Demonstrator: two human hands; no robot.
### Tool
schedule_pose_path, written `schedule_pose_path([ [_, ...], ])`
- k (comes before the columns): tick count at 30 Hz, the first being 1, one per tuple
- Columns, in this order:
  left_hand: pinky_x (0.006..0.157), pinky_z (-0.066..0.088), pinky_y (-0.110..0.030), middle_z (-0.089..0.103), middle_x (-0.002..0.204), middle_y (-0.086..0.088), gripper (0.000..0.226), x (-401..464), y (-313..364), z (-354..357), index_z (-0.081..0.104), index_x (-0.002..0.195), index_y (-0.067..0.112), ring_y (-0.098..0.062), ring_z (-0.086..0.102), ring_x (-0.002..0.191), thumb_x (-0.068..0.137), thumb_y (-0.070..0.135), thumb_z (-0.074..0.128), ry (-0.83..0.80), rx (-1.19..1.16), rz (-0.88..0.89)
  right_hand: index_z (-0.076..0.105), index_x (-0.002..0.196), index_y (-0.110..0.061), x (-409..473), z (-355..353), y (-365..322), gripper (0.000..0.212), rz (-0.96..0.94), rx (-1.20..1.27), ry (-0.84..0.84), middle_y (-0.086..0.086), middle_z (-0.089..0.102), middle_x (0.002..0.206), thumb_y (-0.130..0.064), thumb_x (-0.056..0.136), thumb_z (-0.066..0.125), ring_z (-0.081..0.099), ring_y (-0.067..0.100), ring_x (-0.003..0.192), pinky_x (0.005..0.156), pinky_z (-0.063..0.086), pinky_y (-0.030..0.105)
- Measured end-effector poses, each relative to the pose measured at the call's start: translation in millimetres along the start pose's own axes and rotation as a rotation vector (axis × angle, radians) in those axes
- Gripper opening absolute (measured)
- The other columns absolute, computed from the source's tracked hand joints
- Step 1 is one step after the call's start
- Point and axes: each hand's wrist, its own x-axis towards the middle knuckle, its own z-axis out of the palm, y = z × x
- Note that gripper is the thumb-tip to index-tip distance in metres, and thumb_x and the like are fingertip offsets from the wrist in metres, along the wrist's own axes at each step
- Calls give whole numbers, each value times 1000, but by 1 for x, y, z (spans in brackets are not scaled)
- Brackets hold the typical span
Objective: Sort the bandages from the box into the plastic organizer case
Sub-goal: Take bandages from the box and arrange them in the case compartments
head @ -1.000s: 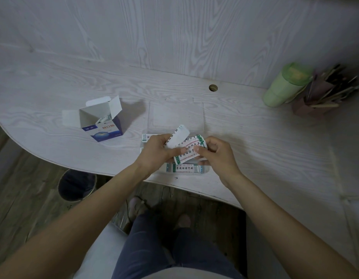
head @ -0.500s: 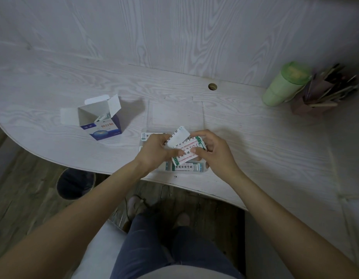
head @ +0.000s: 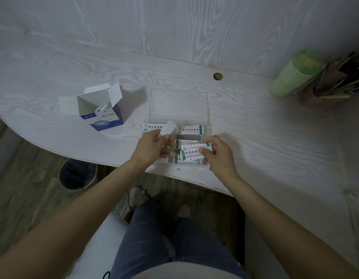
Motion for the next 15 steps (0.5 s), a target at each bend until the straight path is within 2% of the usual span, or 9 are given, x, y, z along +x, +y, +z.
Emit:
schedule_pose_path([
  [2,48,49,-19,70,89,-3,23,0,-2,2,57,104,-1,-13,67,56,100,16,43,-12,74,26,54,88,-29,-1,5,6,16,-23,-58,4,5,68,98,-16,91,62,64,11,68,59,55,35],
  [4,45,48,-18,69,88,1,20,1,-2,4,55,103,2,-11,64,51,101,17,41,-30,139,48,53,92,-27,-1,9,7,11,-48,-133,2,1,66,98,-19,92,61,66,17,80,65,55,44],
  [8,46,48,-19,68,95,4,17,0,0,9,53,108,13,-13,63,52,102,22,39,-114,286,112,50,93,-26,0,11,7,11,-76,-211,-11,3,66,107,-22,92,60,65,18,89,66,55,45],
  [15,44,41,-11,68,101,0,26,3,0,14,56,106,7,-13,64,54,102,25,38,-119,411,162,54,93,-25,0,8,8,8,-69,-249,-85,3,68,107,-27,91,62,66,20,92,71,55,46],
])
